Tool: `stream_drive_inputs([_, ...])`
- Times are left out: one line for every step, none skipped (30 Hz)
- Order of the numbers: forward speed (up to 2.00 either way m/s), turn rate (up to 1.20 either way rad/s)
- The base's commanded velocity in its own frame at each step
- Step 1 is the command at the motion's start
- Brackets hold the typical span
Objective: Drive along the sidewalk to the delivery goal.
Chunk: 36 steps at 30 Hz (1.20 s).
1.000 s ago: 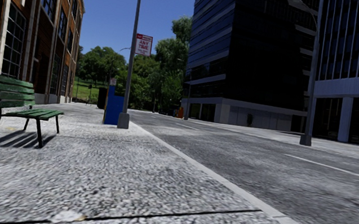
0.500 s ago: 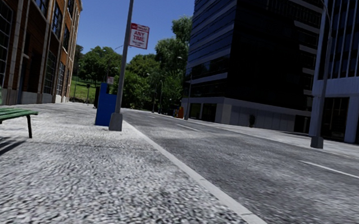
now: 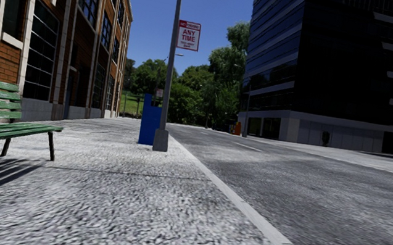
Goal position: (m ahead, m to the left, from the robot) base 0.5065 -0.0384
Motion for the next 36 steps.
stream_drive_inputs([1.66, 0.51])
stream_drive_inputs([1.66, 0.51])
stream_drive_inputs([1.66, 0.51])
stream_drive_inputs([1.64, 0.51])
stream_drive_inputs([1.57, 0.51])
stream_drive_inputs([1.49, 0.51])
stream_drive_inputs([1.49, 0.51])
stream_drive_inputs([1.44, 0.51])
stream_drive_inputs([1.41, 0.51])
stream_drive_inputs([1.35, 0.51])
stream_drive_inputs([1.35, 0.51])
stream_drive_inputs([1.31, 0.51])
stream_drive_inputs([1.29, 0.51])
stream_drive_inputs([1.27, 0.5])
stream_drive_inputs([1.26, 0.45])
stream_drive_inputs([1.26, 0.45])
stream_drive_inputs([1.21, 0.0])
stream_drive_inputs([1.01, 0.0])
stream_drive_inputs([0.19, 0.0])
stream_drive_inputs([0.0, 0.0])
stream_drive_inputs([0.0, 0.0])
stream_drive_inputs([0.0, 0.0])
stream_drive_inputs([0.0, 0.0])
stream_drive_inputs([0.0, 0.0])
stream_drive_inputs([0.0, 0.0])
stream_drive_inputs([0.0, 0.0])
stream_drive_inputs([0.0, 0.0])
stream_drive_inputs([0.0, 0.0])
stream_drive_inputs([0.0, 0.0])
stream_drive_inputs([0.0, 0.0])
stream_drive_inputs([0.0, 0.0])
stream_drive_inputs([0.0, 0.0])
stream_drive_inputs([0.0, 0.0])
stream_drive_inputs([0.0, 0.0])
stream_drive_inputs([0.0, 0.0])
stream_drive_inputs([0.0, 0.0])
